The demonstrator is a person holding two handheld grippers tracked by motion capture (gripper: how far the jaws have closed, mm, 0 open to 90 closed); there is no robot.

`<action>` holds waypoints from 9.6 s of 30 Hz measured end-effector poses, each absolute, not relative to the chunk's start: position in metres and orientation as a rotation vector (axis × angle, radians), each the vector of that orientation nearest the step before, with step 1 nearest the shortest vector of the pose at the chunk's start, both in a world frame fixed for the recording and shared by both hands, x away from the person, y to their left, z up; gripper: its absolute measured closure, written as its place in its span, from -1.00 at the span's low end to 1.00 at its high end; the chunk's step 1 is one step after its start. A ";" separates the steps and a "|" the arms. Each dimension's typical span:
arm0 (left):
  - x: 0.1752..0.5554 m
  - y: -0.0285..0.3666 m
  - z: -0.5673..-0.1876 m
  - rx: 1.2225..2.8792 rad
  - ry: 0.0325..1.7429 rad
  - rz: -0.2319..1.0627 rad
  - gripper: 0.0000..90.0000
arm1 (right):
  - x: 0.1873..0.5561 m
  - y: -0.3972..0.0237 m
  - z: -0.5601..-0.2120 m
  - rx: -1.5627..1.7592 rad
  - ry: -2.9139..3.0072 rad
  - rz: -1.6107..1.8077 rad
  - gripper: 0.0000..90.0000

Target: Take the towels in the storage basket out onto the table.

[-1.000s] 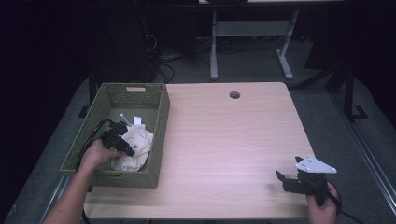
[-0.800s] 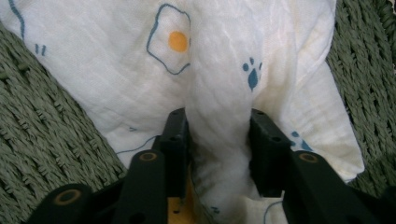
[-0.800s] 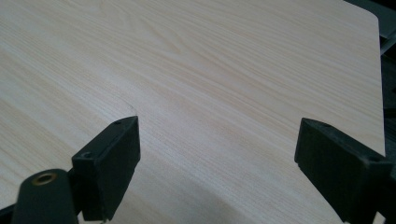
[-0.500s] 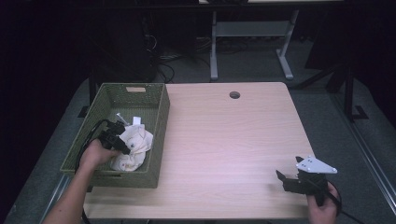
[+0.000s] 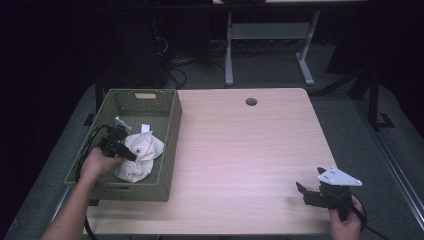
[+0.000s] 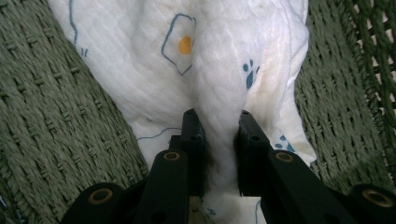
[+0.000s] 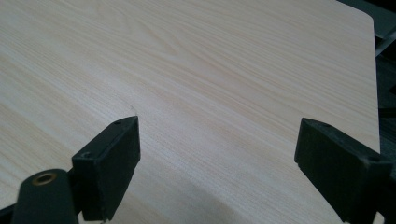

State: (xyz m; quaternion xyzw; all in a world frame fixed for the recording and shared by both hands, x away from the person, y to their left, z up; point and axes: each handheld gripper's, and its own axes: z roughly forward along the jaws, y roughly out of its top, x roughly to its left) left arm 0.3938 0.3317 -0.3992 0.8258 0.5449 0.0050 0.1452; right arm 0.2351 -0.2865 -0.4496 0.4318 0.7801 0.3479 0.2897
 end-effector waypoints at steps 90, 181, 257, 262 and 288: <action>0.369 0.313 -0.266 2.125 1.299 0.092 0.70 | 0.236 -0.286 -0.449 1.150 2.074 0.921 -0.69; 0.418 0.073 -0.300 2.446 1.052 0.035 0.69 | 0.233 -0.290 -0.445 1.143 2.052 0.948 -0.69; 0.424 -0.005 -0.412 2.540 1.097 -0.028 0.50 | 0.233 -0.287 -0.444 1.133 2.061 0.959 -0.69; 0.423 -0.004 -0.410 2.541 1.090 -0.021 0.45 | 0.233 -0.287 -0.444 1.129 2.064 0.953 -0.69; 0.420 0.000 -0.400 2.519 1.083 -0.006 0.22 | 0.232 -0.285 -0.444 1.120 2.070 0.952 -0.69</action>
